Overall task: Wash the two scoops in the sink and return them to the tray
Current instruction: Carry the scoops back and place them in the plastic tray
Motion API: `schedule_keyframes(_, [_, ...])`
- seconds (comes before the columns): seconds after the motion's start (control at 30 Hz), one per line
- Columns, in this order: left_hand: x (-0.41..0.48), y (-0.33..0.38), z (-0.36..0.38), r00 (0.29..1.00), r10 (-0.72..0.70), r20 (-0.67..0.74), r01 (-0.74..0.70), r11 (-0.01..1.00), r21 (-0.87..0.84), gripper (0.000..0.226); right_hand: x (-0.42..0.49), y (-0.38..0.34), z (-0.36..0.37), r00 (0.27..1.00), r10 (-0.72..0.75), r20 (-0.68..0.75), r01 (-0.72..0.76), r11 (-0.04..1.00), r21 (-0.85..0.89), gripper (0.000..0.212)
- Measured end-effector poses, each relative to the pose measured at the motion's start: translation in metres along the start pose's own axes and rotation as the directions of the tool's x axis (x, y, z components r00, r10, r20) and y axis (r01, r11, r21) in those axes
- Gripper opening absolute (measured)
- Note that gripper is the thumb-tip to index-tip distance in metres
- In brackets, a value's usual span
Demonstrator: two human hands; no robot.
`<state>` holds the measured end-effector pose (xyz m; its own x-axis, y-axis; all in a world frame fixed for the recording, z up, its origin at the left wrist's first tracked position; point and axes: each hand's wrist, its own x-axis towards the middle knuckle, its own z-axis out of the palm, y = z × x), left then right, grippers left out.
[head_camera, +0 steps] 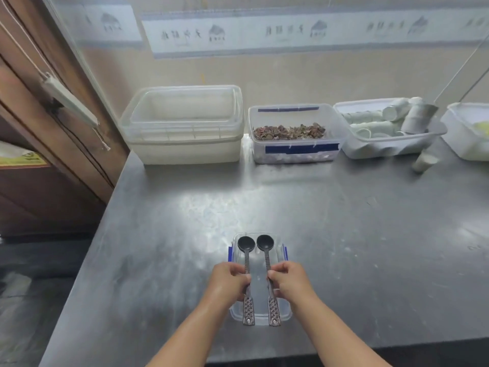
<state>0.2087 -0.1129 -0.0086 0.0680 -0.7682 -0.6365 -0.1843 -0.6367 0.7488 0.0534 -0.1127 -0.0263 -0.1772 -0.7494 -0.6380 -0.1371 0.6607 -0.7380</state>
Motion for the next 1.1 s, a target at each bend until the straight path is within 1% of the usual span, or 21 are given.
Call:
schedule_keyframes(0.1, [0.009, -0.005, 0.003, 1.0, -0.01, 0.0, 0.01, 0.998, 0.061, 0.01, 0.009, 0.002, 0.005, 0.998, 0.004, -0.065, -0.009, 0.997, -0.074, 0.008])
schedule_keyframes(0.17, [0.013, -0.006, 0.005, 0.999, -0.001, -0.032, 0.004, 0.996, 0.092, 0.018, 0.011, 0.002, 0.009, 0.994, -0.012, -0.106, -0.003, 0.99, -0.14, 0.009])
schedule_keyframes(0.3, [0.018, -0.002, 0.007, 0.998, 0.026, -0.062, -0.012, 0.977, 0.212, 0.032, 0.008, -0.001, 0.017, 0.981, -0.08, -0.178, 0.029, 0.963, -0.268, 0.022])
schedule_keyframes(0.33, [0.019, 0.0, 0.009, 0.996, 0.038, -0.076, -0.019, 0.97, 0.244, 0.029, 0.008, -0.002, 0.017, 0.977, -0.095, -0.193, 0.034, 0.955, -0.296, 0.022])
schedule_keyframes(0.37, [0.021, 0.001, 0.01, 0.995, 0.045, -0.086, -0.02, 0.962, 0.272, 0.018, 0.009, -0.003, 0.018, 0.974, -0.103, -0.201, 0.035, 0.948, -0.316, 0.02])
schedule_keyframes(0.4, [0.022, 0.003, 0.011, 0.994, 0.053, -0.094, -0.022, 0.952, 0.304, 0.008, 0.009, -0.005, 0.018, 0.973, -0.105, -0.204, 0.035, 0.946, -0.322, 0.017])
schedule_keyframes(0.47, [0.027, 0.004, 0.015, 0.992, 0.066, -0.109, -0.025, 0.939, 0.342, 0.027, 0.01, -0.006, 0.016, 0.972, -0.115, -0.205, 0.04, 0.94, -0.338, 0.015])
schedule_keyframes(0.5, [0.028, 0.004, 0.016, 0.992, 0.071, -0.109, -0.03, 0.939, 0.342, 0.031, 0.011, -0.007, 0.015, 0.97, -0.128, -0.206, 0.048, 0.934, -0.354, 0.014])
schedule_keyframes(0.6, [0.03, 0.005, 0.019, 0.992, 0.073, -0.099, -0.029, 0.923, 0.384, 0.033, 0.014, -0.008, 0.013, 0.967, -0.154, -0.201, 0.073, 0.93, -0.361, 0.014])
schedule_keyframes(0.7, [0.029, 0.006, 0.022, 0.993, 0.077, -0.089, -0.03, 0.898, 0.44, 0.034, 0.017, -0.01, 0.015, 0.961, -0.201, -0.188, 0.099, 0.891, -0.443, 0.018])
schedule_keyframes(0.83, [0.031, 0.004, 0.023, 0.988, 0.135, -0.07, -0.082, 0.857, 0.509, 0.034, 0.018, -0.01, 0.02, 0.952, -0.245, -0.182, 0.114, 0.839, -0.532, 0.021])
schedule_keyframes(1.0, [0.03, 0.004, 0.024, 0.973, 0.228, -0.03, -0.164, 0.777, 0.608, 0.035, 0.016, -0.007, 0.023, 0.946, -0.28, -0.166, 0.133, 0.796, -0.59, 0.02])
schedule_keyframes(1.1, [0.028, 0.005, 0.024, 0.964, 0.266, -0.011, -0.196, 0.737, 0.647, 0.032, 0.017, -0.006, 0.024, 0.943, -0.29, -0.163, 0.132, 0.776, -0.617, 0.02])
